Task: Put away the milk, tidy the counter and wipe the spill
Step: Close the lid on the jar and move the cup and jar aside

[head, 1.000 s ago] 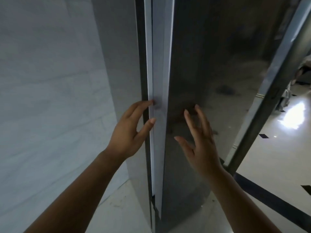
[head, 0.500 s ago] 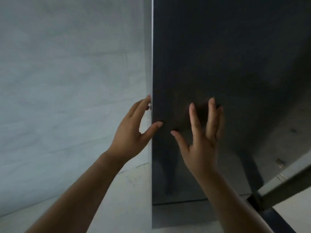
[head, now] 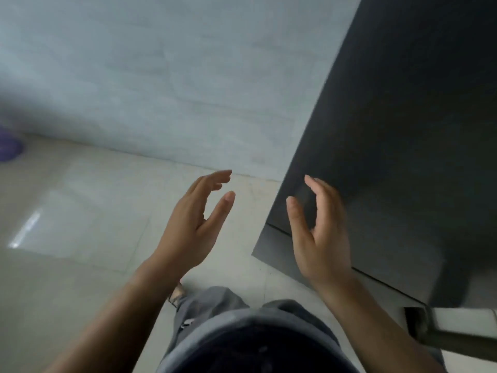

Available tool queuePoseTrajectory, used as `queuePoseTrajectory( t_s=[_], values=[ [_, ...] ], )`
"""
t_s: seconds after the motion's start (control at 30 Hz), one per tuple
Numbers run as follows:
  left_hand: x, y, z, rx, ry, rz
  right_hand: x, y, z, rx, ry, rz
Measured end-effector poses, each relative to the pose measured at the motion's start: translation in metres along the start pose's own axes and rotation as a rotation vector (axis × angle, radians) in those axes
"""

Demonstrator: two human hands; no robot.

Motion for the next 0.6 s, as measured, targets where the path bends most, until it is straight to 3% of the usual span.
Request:
queuePoseTrajectory(
  t_s=[0.1,0.27,0.43,0.6],
  values=[
    [0.001,0.044,-0.063,-0.185,-0.022,-0.039,0.041,-0.011,-0.018,0.087,0.267,0.15],
    [-0.013,0.096,-0.147,-0.424,-0.148,-0.239,0.1,-0.008,-0.036,0.112,0.538,0.197],
    [-0.047,0.133,-0.185,-0.529,-0.255,-0.336,0.166,0.028,-0.032,0.022,0.759,0.133],
    [-0.122,0.182,-0.219,-0.631,-0.338,-0.273,0.257,0.104,-0.007,-0.15,0.944,0.101]
  ],
)
Point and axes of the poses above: each hand's wrist, its own z-axis towards the middle knuckle, its own x-axis out of the palm, y = z × x, the point moved 5 cm from there along z, towards the middle knuckle, and after that the axes turned 13 degrees about y, right-handed, at the moved point
